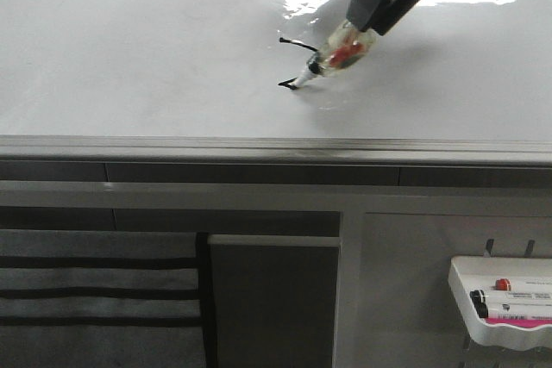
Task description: Write number 3 on whiteboard
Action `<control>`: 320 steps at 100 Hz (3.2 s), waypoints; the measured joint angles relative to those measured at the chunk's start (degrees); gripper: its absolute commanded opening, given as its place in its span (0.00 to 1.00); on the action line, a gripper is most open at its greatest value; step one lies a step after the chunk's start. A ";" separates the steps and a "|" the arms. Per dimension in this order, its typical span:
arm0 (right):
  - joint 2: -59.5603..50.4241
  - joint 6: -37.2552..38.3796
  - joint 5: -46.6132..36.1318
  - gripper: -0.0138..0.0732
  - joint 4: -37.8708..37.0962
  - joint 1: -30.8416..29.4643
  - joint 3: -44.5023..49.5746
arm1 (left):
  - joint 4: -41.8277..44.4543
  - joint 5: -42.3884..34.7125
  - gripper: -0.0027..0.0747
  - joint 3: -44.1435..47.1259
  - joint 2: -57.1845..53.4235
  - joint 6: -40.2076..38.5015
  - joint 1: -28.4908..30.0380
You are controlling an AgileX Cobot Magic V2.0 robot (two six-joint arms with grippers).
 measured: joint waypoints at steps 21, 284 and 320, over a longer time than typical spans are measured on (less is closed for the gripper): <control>-0.70 -0.11 -5.27 0.20 0.36 3.61 5.92 | 0.09 -0.64 0.51 0.00 0.00 0.00 0.00; -31.42 -31.46 0.75 0.57 4.03 -4.75 14.38 | -7.88 15.31 0.04 -24.79 34.51 30.62 -22.73; -39.74 -27.84 0.75 0.57 3.23 -15.04 20.97 | -9.68 -16.71 0.04 -8.93 28.24 17.60 -6.80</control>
